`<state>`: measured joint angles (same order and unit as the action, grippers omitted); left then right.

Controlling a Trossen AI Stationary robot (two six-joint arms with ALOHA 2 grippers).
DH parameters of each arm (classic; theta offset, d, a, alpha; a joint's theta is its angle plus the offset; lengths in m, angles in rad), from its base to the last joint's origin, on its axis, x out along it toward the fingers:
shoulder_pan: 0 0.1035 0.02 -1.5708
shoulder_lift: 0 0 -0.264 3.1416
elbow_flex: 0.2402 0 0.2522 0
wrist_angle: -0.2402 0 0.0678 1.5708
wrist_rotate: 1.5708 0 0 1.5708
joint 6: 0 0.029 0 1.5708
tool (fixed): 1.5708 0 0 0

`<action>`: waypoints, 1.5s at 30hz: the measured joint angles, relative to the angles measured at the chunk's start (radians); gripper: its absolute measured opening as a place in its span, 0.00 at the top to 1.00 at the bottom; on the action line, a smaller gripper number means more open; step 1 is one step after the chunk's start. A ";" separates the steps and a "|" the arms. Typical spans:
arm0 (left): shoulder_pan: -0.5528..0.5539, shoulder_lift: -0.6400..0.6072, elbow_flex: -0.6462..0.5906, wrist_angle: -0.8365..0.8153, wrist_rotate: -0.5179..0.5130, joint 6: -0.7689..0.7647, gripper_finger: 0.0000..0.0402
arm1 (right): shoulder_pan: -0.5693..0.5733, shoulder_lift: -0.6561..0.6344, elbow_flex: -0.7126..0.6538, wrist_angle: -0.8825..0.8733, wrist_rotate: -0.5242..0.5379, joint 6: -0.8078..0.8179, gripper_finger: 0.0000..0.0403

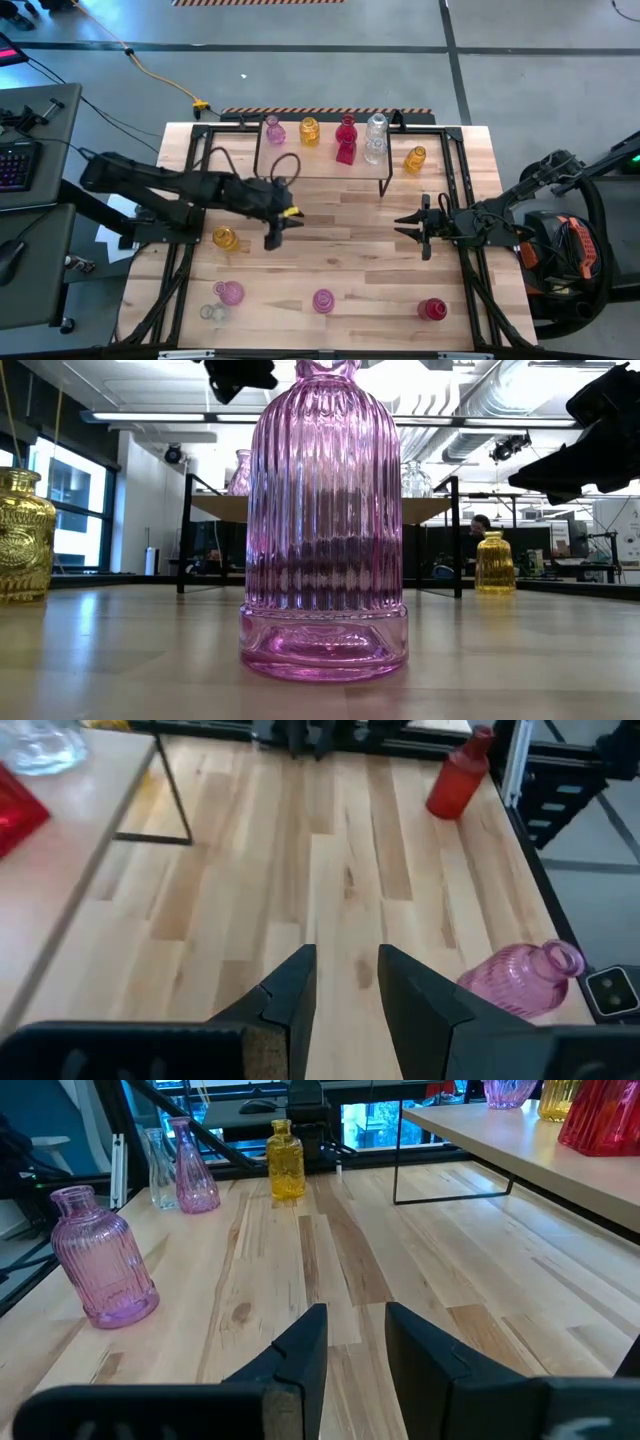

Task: Sort vases onto shelf
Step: Put the right purple vase on the shelf aligned with the other purple vase

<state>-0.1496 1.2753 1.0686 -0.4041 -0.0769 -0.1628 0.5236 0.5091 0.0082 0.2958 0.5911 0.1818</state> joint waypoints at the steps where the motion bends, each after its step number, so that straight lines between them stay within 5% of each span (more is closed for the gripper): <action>1: -0.011 0.016 0.012 -0.003 -0.009 -0.001 0.75 | 0.000 0.000 0.000 -0.001 0.000 0.000 0.78; 18: -0.190 0.287 0.247 -0.143 -0.090 -0.048 0.75 | 0.000 0.001 0.000 -0.023 0.000 0.000 0.78; 34: -0.220 0.364 0.250 -0.099 0.044 -0.202 0.75 | 0.000 0.001 0.000 -0.037 0.000 0.000 0.78; 45: -0.321 0.364 0.250 -0.033 -0.039 -0.124 0.75 | 0.000 0.001 0.000 -0.037 0.000 0.000 0.78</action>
<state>-0.4708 1.6396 1.3186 -0.4368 -0.1154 -0.2868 0.5237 0.5102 0.0082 0.2584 0.5907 0.1818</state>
